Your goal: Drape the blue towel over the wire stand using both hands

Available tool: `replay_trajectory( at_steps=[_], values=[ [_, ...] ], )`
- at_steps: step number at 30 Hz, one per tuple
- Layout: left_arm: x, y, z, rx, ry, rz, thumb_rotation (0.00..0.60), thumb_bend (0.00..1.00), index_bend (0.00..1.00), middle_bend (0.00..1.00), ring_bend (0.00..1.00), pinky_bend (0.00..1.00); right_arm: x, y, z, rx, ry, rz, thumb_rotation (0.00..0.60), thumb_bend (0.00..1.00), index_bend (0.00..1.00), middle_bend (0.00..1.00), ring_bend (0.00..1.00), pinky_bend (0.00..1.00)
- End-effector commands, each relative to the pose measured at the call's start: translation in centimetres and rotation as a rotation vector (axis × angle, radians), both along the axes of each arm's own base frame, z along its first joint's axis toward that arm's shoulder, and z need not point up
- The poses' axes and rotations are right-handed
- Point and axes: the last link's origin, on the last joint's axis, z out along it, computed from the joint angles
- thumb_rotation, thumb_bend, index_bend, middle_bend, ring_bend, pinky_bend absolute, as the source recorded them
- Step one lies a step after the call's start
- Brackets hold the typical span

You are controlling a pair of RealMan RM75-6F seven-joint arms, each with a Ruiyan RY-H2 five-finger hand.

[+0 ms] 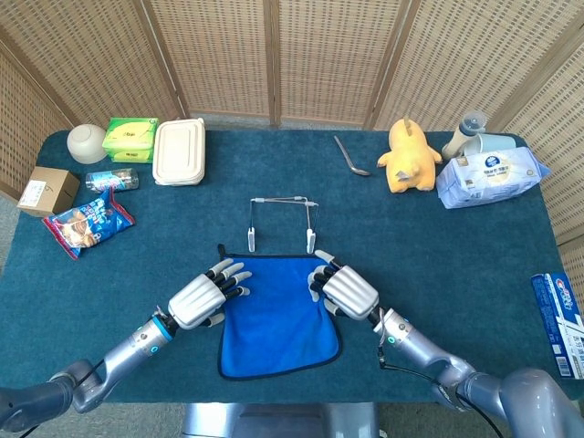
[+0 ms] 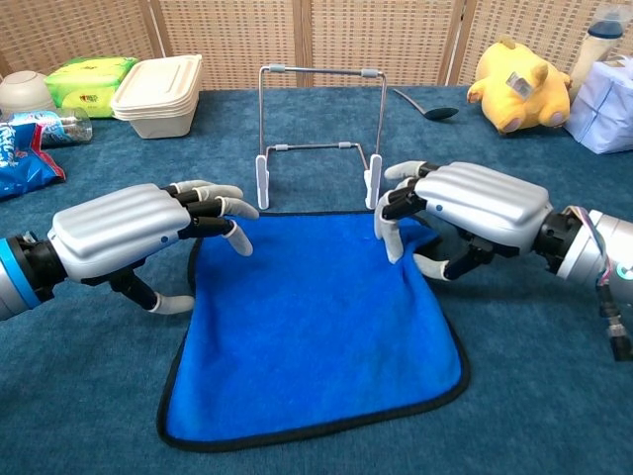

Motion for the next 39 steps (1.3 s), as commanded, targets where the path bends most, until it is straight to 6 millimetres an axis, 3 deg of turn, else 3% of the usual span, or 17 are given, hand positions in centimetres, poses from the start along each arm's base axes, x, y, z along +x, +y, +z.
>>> replay_trajectory(
  at_steps=[1,10,17,27,35,39],
  values=[
    [0.1,0.0,-0.2,-0.007,-0.003,0.007,0.6,0.41,0.29,0.16,0.06,0.09,-0.1,-0.1,0.1,0.0,-0.005,-0.011,0.6,0.45,0.72,0.4,0.32,0.12],
    [0.7,0.0,-1.2,-0.026,-0.02,0.027,0.6,0.46,0.3,0.16,0.07,0.1,-0.3,-0.5,0.5,-0.011,-0.019,-0.036,0.6,0.45,0.72,0.4,0.33,0.12],
    [1.3,0.0,-1.9,-0.032,-0.043,0.04,0.6,0.56,0.31,0.16,0.08,0.11,-0.3,-0.6,0.7,-0.015,-0.023,-0.043,0.6,0.46,0.72,0.4,0.33,0.12],
    [1.6,0.1,-2.5,-0.035,-0.059,0.056,0.6,0.62,0.38,0.17,0.1,0.12,-0.3,-0.7,1.0,-0.023,-0.028,-0.048,0.6,0.46,0.72,0.41,0.33,0.12],
    [1.7,0.2,-2.3,-0.024,-0.075,0.066,0.6,0.62,0.61,0.24,0.14,0.15,-0.3,-0.7,1.1,-0.025,-0.03,-0.05,0.6,0.46,0.73,0.41,0.34,0.12],
    [1.6,0.3,-2.0,-0.017,-0.083,0.071,0.6,0.62,0.67,0.27,0.15,0.15,-0.2,-0.7,1.0,-0.023,-0.028,-0.05,0.6,0.45,0.74,0.41,0.34,0.12]
  ],
)
